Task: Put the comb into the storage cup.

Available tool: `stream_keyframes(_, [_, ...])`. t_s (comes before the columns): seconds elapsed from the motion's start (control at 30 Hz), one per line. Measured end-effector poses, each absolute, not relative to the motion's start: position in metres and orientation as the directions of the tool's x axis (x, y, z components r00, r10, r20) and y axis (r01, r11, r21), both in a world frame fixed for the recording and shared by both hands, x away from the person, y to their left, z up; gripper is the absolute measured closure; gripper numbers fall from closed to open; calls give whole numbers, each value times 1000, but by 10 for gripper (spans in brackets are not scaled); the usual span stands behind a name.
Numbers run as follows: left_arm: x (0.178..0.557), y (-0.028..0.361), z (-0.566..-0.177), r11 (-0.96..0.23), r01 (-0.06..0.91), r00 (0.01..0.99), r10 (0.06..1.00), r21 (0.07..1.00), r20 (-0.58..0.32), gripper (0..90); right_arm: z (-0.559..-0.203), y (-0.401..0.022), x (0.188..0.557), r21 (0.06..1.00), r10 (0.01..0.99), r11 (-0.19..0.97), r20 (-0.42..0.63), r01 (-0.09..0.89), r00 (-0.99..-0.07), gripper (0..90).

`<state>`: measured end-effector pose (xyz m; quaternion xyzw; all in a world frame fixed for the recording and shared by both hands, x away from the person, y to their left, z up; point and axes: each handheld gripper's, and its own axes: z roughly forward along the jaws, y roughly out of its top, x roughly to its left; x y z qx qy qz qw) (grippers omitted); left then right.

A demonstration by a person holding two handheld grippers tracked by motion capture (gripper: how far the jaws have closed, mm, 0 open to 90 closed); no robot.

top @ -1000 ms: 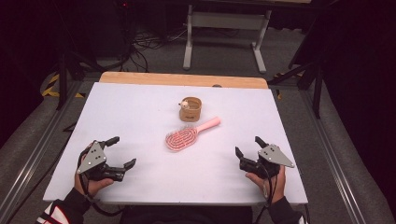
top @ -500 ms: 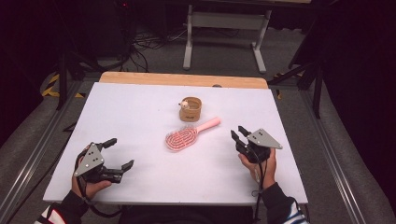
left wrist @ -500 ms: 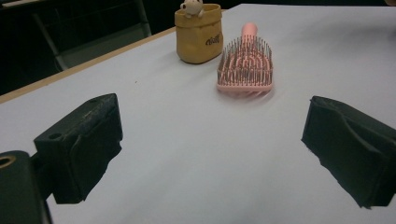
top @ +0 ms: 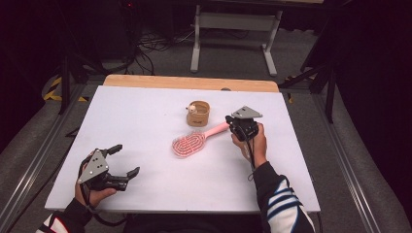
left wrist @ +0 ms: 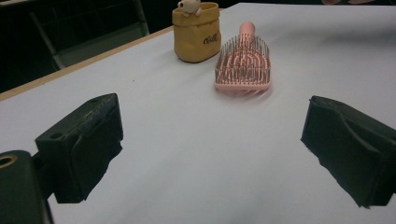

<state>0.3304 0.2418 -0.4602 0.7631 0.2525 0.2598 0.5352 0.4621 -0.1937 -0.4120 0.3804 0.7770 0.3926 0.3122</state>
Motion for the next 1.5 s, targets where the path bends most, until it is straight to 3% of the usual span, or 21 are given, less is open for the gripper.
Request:
stream_keyframes(0.33, [330,243,-460,-299,109,739,662,948,124,65,-427,-171,504,775,847,434,-178,459,-501,900])
stream_keyframes(0.67, [329,244,-460,-296,100,727,674,950,133,73,-445,-155,519,677,834,499,-207,540,-511,900])
stream_keyframes(1.0, [330,245,-461,-290,108,727,676,951,123,80,-450,-146,518,615,806,548,-210,566,-553,900])
stream_keyframes(1.5, [330,242,-463,-298,118,735,668,947,119,80,-449,-158,491,598,786,561,-168,572,-595,900])
